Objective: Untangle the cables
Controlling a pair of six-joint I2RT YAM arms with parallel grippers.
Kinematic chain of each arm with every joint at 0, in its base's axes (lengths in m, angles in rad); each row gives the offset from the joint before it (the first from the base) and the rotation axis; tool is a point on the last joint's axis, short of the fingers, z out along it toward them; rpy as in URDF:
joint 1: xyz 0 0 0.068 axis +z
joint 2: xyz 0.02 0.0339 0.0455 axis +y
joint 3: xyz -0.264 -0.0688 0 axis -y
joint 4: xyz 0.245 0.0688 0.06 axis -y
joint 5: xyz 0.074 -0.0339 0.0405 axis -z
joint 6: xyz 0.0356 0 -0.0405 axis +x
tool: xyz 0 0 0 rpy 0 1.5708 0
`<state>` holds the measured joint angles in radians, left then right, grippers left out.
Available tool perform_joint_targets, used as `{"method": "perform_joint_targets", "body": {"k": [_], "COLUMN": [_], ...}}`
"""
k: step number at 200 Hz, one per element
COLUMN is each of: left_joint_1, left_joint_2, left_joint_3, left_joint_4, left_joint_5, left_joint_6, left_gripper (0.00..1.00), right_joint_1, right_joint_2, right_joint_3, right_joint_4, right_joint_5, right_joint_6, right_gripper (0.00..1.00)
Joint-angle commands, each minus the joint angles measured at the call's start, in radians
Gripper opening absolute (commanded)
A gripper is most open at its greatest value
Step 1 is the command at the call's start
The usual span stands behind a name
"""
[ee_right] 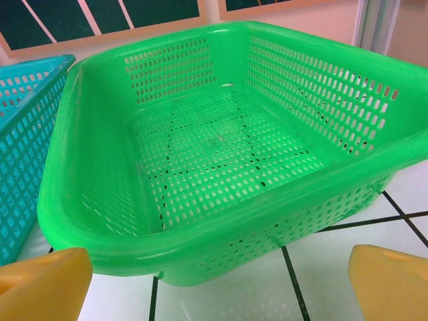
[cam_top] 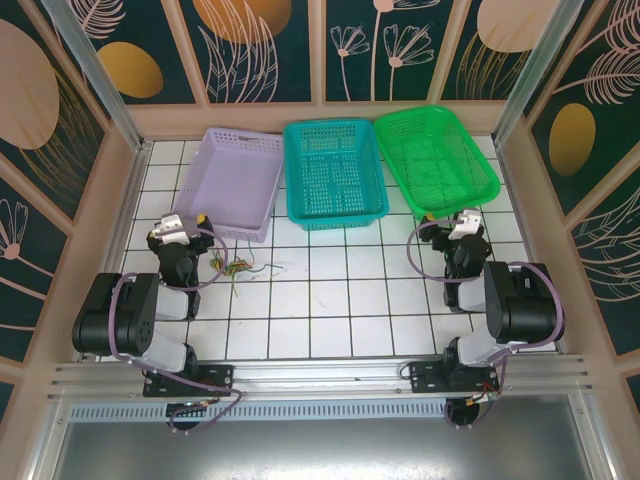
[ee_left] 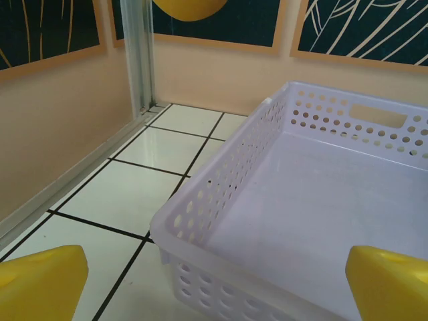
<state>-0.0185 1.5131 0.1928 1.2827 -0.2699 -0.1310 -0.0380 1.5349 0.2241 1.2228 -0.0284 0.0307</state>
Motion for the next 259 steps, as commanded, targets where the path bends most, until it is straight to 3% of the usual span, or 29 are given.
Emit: {"method": "perform_joint_targets", "body": {"k": [1, 125, 135, 151, 173, 179, 187, 193, 202, 210, 219, 226, 237, 259], "left_joint_1": [0.005, 0.005, 0.005, -0.017, -0.05, -0.055, -0.055, -0.054, -0.054, -0.051, -0.049, -0.049, -0.054, -0.089], "left_joint_2": [0.002, -0.003, -0.048, -0.225, -0.474, -0.523, -0.56, -0.565, -0.557, -0.549, -0.543, -0.535, -0.515, -0.53], "left_joint_3": [0.014, 0.005, -0.001, 0.069, 0.166, 0.228, 0.353, 0.463, 0.607, 0.642, 0.651, 0.664, 0.691, 0.693], "left_joint_4": [0.038, 0.052, 0.032, -0.231, -0.481, -0.604, -0.851, -1.083, -1.379, -1.459, -1.485, -1.524, -1.643, -2.016], "left_joint_5": [-0.009, -0.006, -0.003, -0.074, -0.23, -0.284, -0.356, -0.383, -0.36, -0.323, -0.202, -0.097, 0.006, 0.035], "left_joint_6": [0.008, 0.006, 0.012, 0.013, -0.071, -0.132, -0.285, -0.392, -0.52, -0.608, -0.647, -0.686, -0.782, -0.993], "left_gripper": [0.99, 0.99, 0.99, 0.99, 0.99, 0.99, 0.99, 0.99, 0.99, 0.99, 0.99, 0.99, 0.99, 0.97], "right_joint_1": [-0.007, -0.006, 0.006, 0.069, 0.198, 0.221, 0.224, 0.212, 0.18, 0.171, 0.168, 0.189, 0.288, 0.526], "right_joint_2": [0.007, 0.002, -0.044, -0.18, -0.406, -0.465, -0.515, -0.529, -0.521, -0.495, -0.474, -0.471, -0.486, -0.536], "right_joint_3": [0.017, 0.013, 0.031, 0.11, 0.192, 0.238, 0.327, 0.416, 0.557, 0.632, 0.634, 0.638, 0.663, 0.67], "right_joint_4": [0.01, 0.02, -0.039, -0.261, -0.397, -0.455, -0.592, -0.798, -1.216, -1.384, -1.411, -1.442, -1.515, -1.561], "right_joint_5": [-0.024, -0.025, 0.01, 0.161, 0.332, 0.359, 0.38, 0.372, 0.294, 0.293, 0.19, 0.153, 0.241, 0.374], "right_joint_6": [-0.017, -0.017, -0.017, -0.041, -0.041, 0.033, 0.28, 0.522, 0.808, 0.907, 0.892, 0.887, 0.876, 0.834], "right_gripper": [0.99, 0.99, 0.99, 0.99, 0.99, 0.99, 0.99, 0.99, 0.99, 0.99, 0.97, 0.9, 0.86, 0.85]}}
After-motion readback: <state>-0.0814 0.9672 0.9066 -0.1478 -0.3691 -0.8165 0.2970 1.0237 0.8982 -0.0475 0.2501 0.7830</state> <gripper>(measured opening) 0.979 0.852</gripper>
